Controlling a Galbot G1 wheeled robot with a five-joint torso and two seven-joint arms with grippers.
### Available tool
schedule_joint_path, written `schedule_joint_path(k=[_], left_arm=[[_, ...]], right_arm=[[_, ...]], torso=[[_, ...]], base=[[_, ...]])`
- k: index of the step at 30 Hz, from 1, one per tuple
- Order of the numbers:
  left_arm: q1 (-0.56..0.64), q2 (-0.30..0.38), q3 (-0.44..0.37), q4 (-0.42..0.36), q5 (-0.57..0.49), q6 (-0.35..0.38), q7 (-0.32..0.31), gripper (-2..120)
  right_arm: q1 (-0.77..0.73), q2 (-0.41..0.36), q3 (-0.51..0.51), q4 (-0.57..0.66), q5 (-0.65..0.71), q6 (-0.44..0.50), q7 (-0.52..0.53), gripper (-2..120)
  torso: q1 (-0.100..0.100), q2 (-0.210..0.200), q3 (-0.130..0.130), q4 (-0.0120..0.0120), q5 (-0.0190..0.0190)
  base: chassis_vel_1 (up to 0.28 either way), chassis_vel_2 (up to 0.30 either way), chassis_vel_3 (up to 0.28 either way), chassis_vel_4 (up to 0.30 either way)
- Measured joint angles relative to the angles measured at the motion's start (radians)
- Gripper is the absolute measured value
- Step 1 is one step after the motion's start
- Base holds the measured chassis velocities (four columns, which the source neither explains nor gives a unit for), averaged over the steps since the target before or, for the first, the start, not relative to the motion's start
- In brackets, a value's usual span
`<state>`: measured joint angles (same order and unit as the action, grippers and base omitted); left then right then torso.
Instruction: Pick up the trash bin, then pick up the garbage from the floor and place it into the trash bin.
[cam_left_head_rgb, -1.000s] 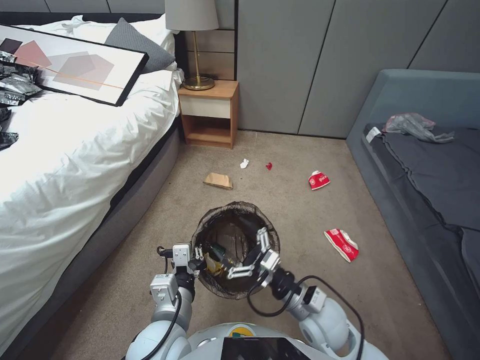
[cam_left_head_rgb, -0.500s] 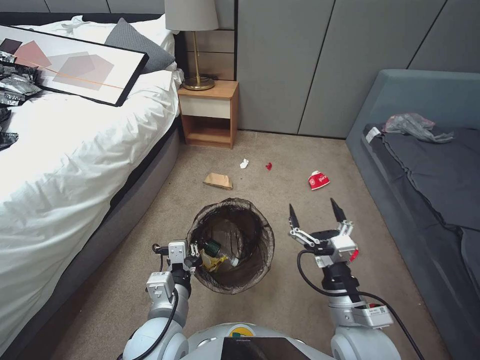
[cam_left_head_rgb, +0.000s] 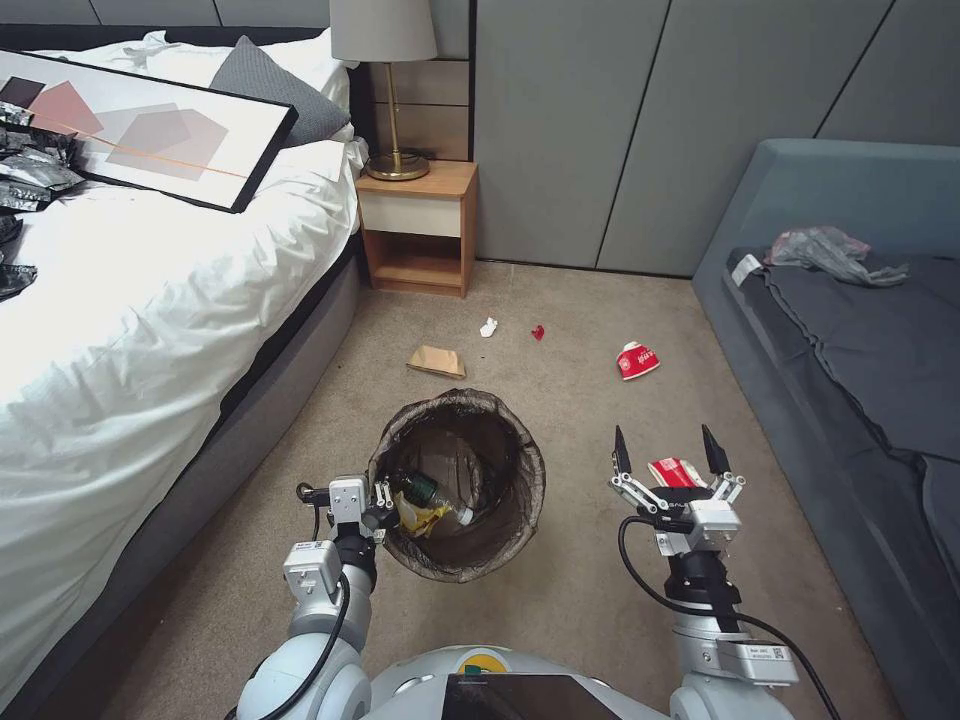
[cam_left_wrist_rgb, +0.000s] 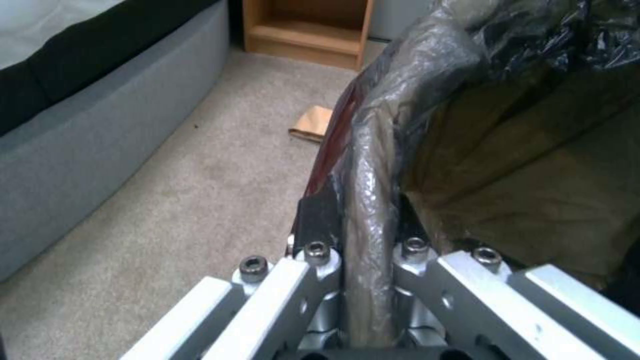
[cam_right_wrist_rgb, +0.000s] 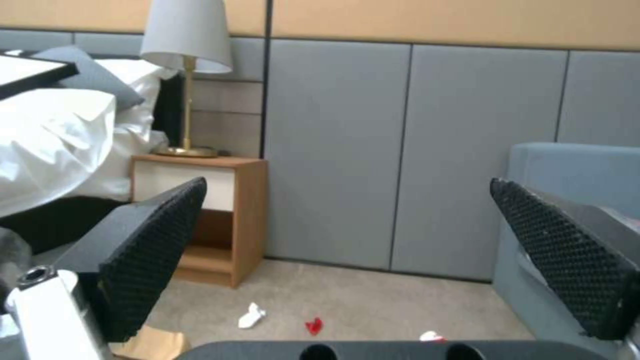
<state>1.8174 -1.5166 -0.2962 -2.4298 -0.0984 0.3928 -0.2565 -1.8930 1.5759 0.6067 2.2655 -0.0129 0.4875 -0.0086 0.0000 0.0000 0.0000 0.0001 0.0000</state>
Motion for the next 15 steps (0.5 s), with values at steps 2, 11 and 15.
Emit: schedule_joint_path(k=[2,11,15], left_arm=[[0.000,0.000,0.000,0.000,0.000,0.000,0.000,2],[0.002,0.000,0.001,-0.001,0.000,-0.001,-0.001,2],[0.003,0.000,0.002,-0.001,0.001,-0.002,-0.001,2]], right_arm=[[0.002,-0.001,0.007,-0.004,0.006,-0.002,0.001,100],[0.016,-0.010,0.054,-0.023,0.049,-0.002,-0.004,100],[0.020,-0.010,0.061,-0.025,0.055,0.000,-0.012,100]], torso=[[0.000,0.000,0.000,0.0000,0.0000],[0.000,0.000,0.000,-0.0002,0.0001],[0.000,0.000,0.000,-0.0001,0.0000]], base=[[0.000,0.000,0.000,0.000],[0.000,0.000,0.000,0.000],[0.000,0.000,0.000,0.000]])
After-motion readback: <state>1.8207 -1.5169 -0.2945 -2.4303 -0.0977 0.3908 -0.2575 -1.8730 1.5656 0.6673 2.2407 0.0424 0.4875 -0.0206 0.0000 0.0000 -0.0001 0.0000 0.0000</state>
